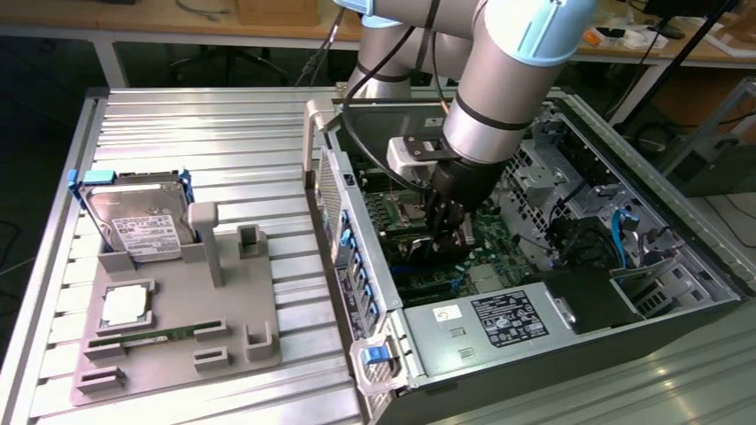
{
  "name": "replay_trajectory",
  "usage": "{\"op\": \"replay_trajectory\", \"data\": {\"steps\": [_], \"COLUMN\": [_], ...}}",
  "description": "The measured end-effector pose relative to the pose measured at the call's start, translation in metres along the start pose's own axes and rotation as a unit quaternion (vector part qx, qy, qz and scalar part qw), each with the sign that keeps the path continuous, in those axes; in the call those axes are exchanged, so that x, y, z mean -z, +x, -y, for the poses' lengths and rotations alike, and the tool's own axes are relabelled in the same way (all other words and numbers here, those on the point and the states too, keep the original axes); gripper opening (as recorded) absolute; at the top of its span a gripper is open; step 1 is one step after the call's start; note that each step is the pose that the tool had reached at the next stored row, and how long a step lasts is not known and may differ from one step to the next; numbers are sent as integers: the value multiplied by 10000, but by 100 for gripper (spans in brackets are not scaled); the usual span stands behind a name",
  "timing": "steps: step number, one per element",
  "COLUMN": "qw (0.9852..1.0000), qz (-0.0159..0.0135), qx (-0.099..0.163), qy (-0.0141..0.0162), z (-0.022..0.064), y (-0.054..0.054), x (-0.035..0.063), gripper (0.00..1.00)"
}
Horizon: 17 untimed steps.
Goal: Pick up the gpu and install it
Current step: 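Insert the gpu into the slot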
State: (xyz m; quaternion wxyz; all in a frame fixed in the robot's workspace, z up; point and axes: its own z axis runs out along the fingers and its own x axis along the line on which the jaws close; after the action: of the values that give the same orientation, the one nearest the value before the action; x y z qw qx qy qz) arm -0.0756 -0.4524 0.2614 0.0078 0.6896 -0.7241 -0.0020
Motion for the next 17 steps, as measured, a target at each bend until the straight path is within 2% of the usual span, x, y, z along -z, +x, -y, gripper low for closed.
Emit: {"op": "replay_trajectory", "data": {"steps": [5, 17], "qw": [10000, 10000], "qz": [0, 0], "qx": [48, 56], "qy": [2, 0], "z": [-36, -37], "y": [-2, 16], "x": [-15, -37], "gripper": [27, 27]}}
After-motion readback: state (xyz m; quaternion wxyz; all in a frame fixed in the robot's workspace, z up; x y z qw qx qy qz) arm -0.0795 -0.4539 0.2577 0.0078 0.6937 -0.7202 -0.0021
